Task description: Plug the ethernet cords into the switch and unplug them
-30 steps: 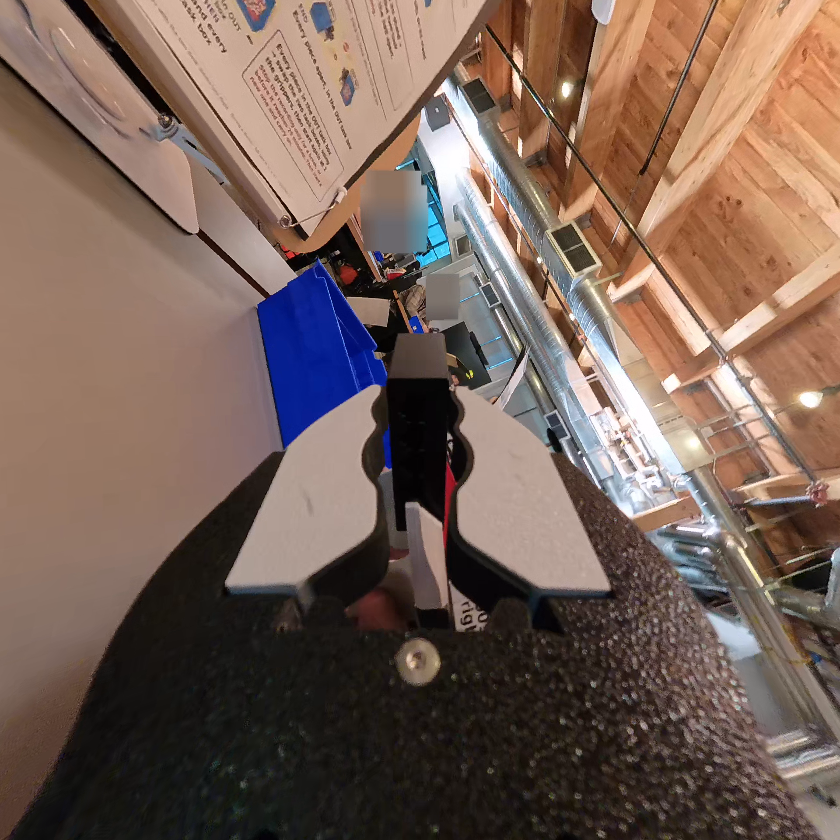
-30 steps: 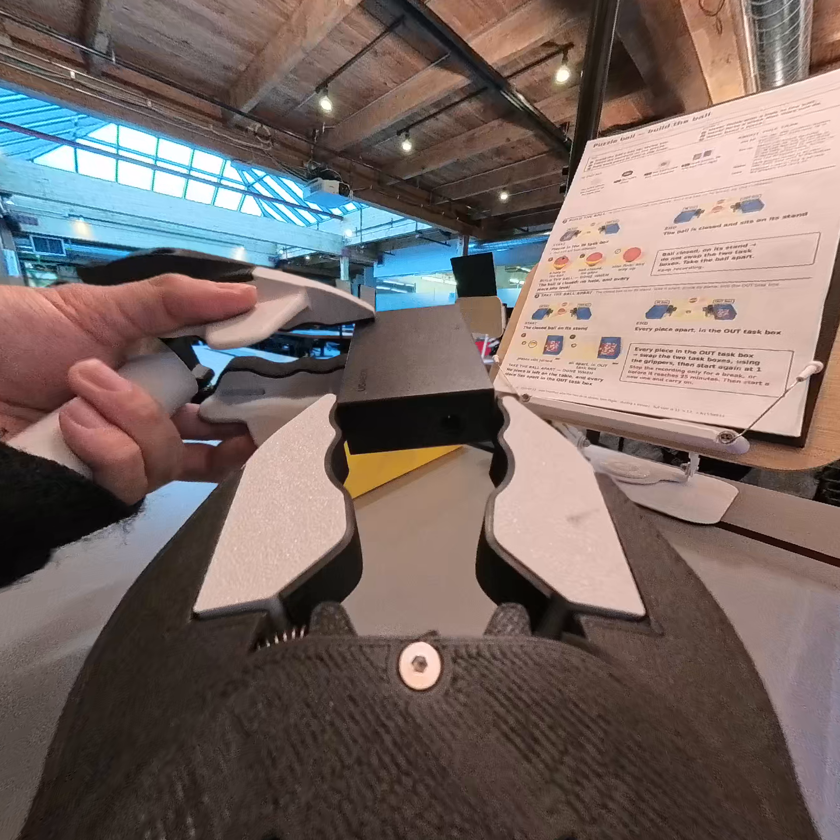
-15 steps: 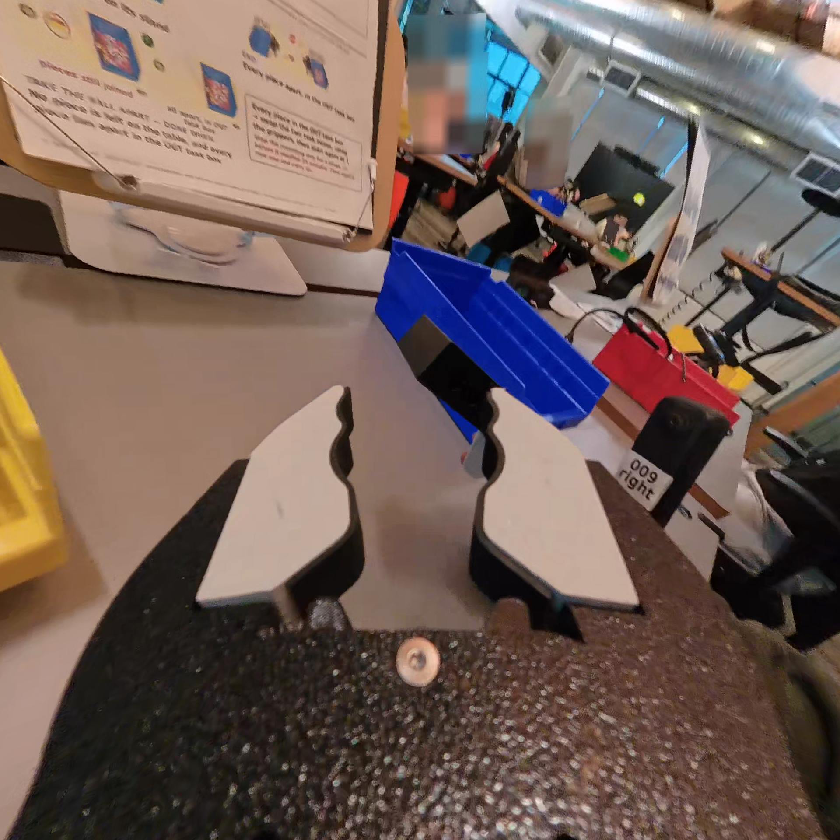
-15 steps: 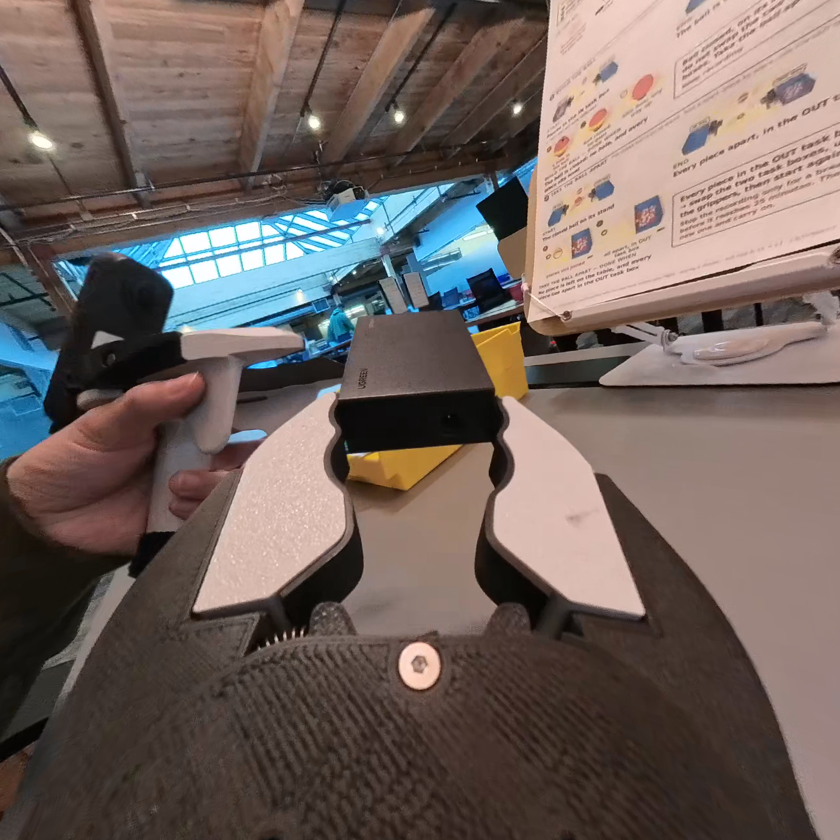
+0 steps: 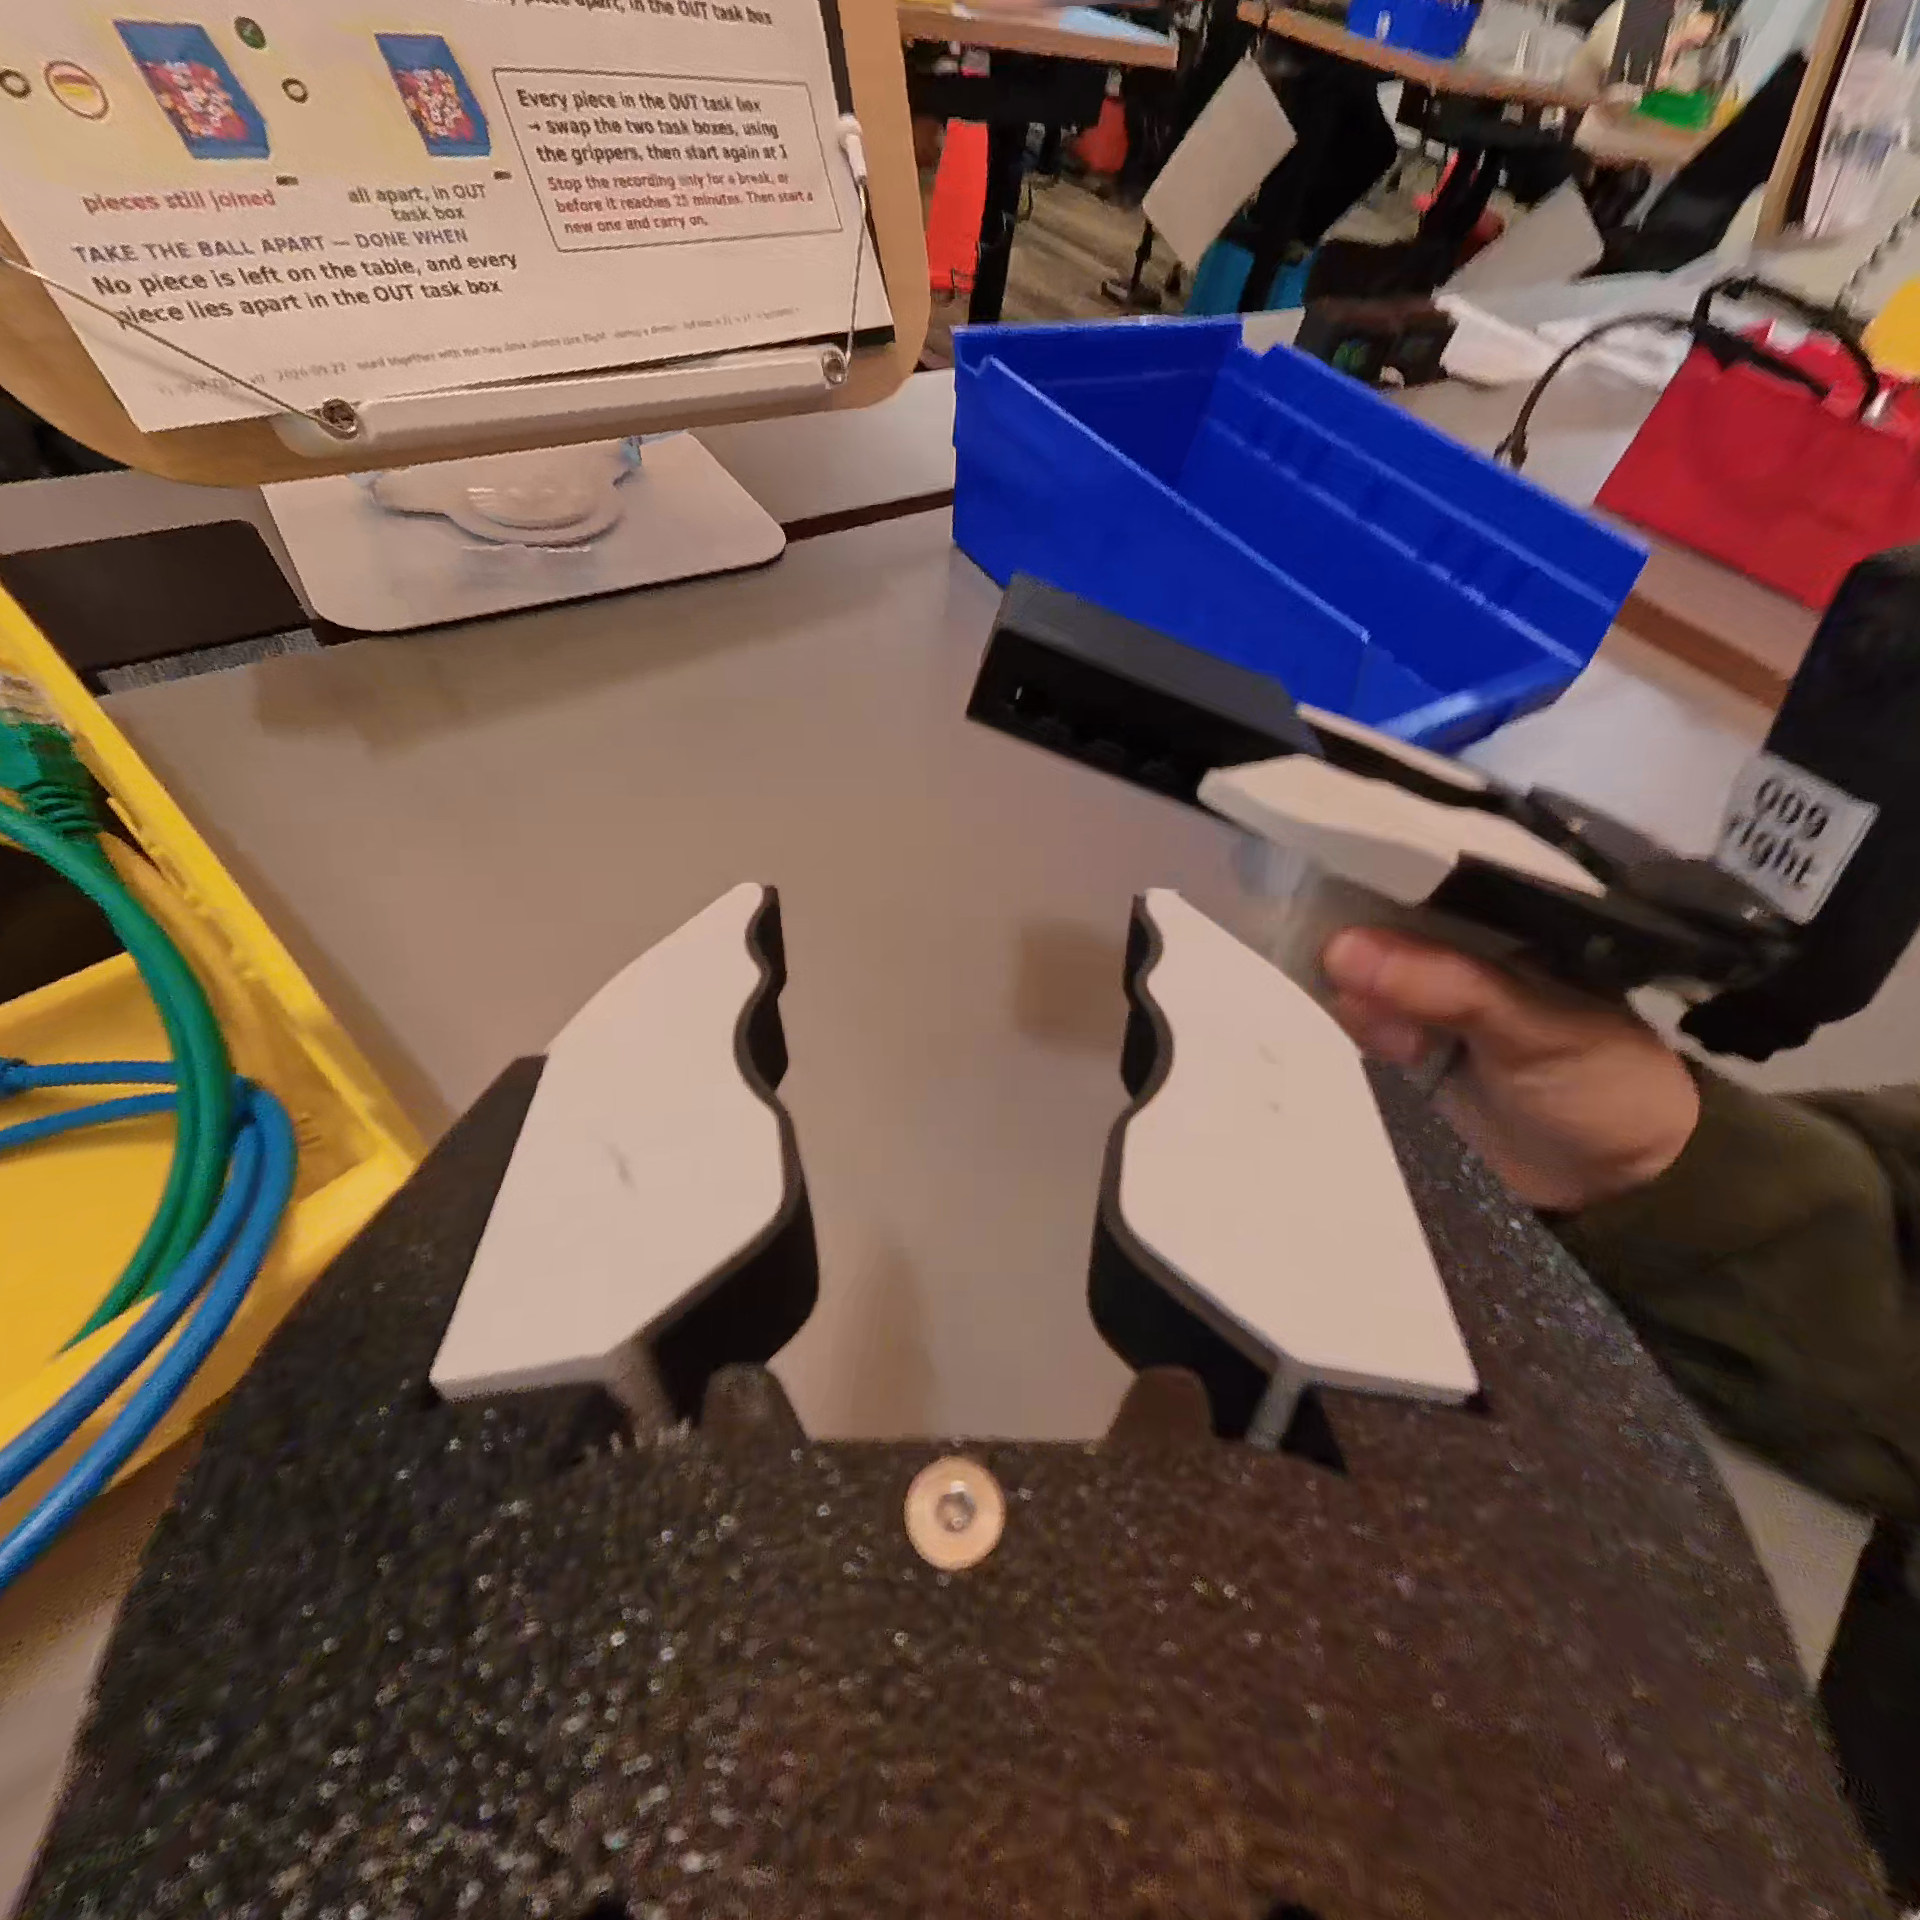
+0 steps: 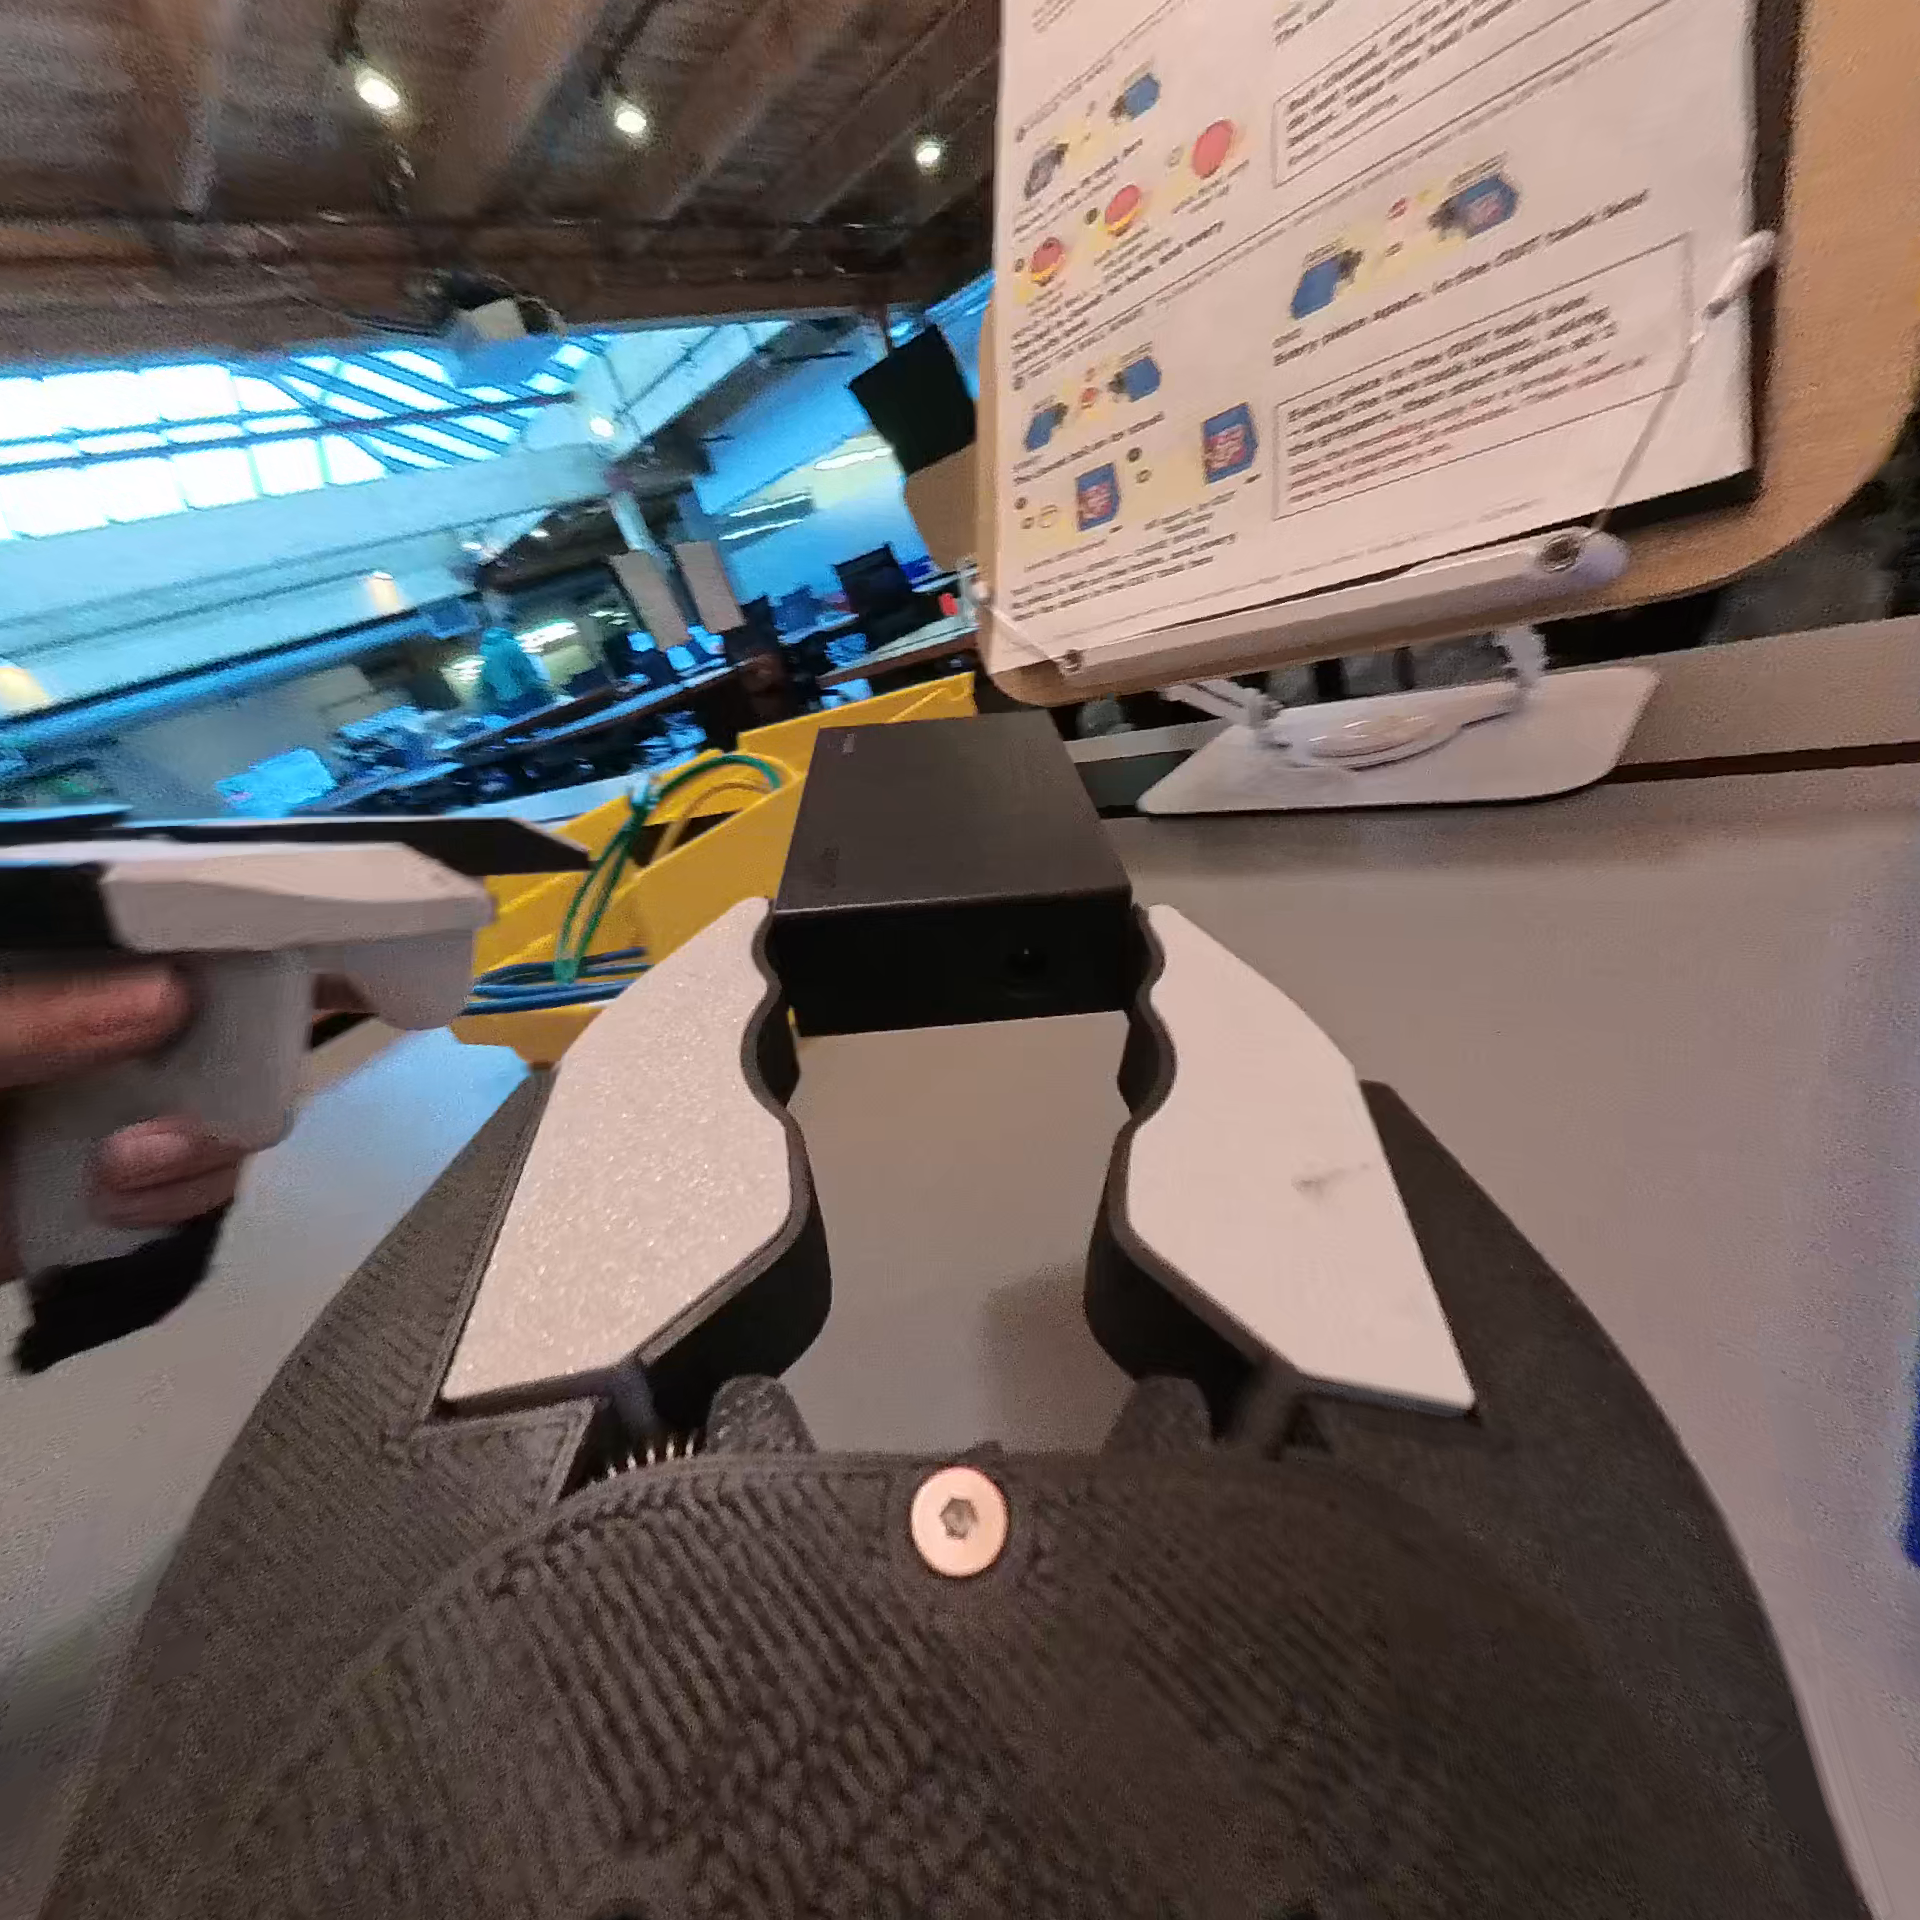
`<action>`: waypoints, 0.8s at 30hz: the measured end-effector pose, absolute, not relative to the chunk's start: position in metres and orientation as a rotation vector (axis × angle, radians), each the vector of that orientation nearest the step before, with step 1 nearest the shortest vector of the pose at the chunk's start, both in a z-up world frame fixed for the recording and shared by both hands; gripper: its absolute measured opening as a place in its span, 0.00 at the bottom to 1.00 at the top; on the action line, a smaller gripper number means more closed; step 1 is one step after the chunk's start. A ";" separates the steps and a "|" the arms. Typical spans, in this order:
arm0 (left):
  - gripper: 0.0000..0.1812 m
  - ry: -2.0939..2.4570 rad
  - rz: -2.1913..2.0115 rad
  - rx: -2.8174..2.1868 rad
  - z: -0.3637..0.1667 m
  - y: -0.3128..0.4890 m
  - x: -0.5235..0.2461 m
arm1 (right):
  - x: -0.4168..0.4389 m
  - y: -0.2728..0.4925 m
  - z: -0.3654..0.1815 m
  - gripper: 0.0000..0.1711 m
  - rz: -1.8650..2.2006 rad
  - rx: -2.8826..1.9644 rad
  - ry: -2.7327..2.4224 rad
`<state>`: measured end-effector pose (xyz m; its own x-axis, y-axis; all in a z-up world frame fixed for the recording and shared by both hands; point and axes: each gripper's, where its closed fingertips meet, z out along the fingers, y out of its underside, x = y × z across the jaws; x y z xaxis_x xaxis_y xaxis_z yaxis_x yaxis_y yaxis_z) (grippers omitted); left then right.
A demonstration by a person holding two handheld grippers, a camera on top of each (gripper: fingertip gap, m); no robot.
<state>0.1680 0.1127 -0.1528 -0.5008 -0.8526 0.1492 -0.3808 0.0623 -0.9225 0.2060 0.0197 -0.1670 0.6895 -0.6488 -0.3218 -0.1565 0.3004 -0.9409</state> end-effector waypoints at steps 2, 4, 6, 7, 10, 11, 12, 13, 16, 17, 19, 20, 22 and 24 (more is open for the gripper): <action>0.33 1.931 -1.358 -1.190 -0.158 0.123 0.163 | 0.209 0.013 -0.166 0.36 -0.492 -1.261 0.795; 0.32 1.924 -1.287 -1.152 -0.161 0.137 0.160 | 0.210 0.009 -0.165 0.36 -0.591 -1.291 0.774; 0.29 1.895 -1.208 -1.134 -0.160 0.160 0.158 | 0.211 0.007 -0.165 0.36 -0.606 -1.294 0.784; 0.27 1.881 -1.162 -1.136 -0.158 0.175 0.158 | 0.212 0.004 -0.165 0.36 -0.628 -1.284 0.796; 0.25 1.796 -0.987 -1.220 -0.149 0.237 0.162 | 0.213 -0.003 -0.163 0.36 -0.731 -1.294 0.792; 0.25 1.783 -0.937 -1.249 -0.146 0.257 0.163 | 0.212 -0.008 -0.163 0.36 -0.770 -1.292 0.795; 0.26 1.793 -0.875 -1.273 -0.146 0.275 0.163 | 0.211 -0.013 -0.161 0.36 -0.788 -1.276 0.804; 0.26 1.828 -0.800 -1.292 -0.150 0.292 0.162 | 0.211 -0.017 -0.161 0.36 -0.796 -1.266 0.819; 0.27 2.052 -0.645 -1.337 -0.173 0.312 0.159 | 0.212 -0.021 -0.162 0.36 -0.820 -1.276 0.824; 0.28 2.136 -0.661 -1.341 -0.180 0.306 0.159 | 0.213 -0.021 -0.162 0.36 -0.820 -1.278 0.828; 0.28 2.258 -0.738 -1.337 -0.188 0.286 0.162 | 0.213 -0.020 -0.163 0.36 -0.829 -1.285 0.825; 0.29 2.284 -0.765 -1.332 -0.189 0.277 0.166 | 0.212 -0.019 -0.163 0.36 -0.832 -1.291 0.815; 0.28 2.325 -0.731 -1.330 -0.192 0.269 0.178 | 0.211 -0.017 -0.163 0.36 -0.843 -1.301 0.802; 0.26 2.322 -0.694 -1.326 -0.192 0.267 0.197 | 0.211 -0.015 -0.163 0.36 -0.837 -1.307 0.790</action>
<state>0.1974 0.2668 -0.1919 -0.4848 -0.8711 -0.0785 -0.6854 0.4341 -0.5846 0.2106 -0.0148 -0.1627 0.4893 -0.8718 -0.0250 0.0750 0.0707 -0.9947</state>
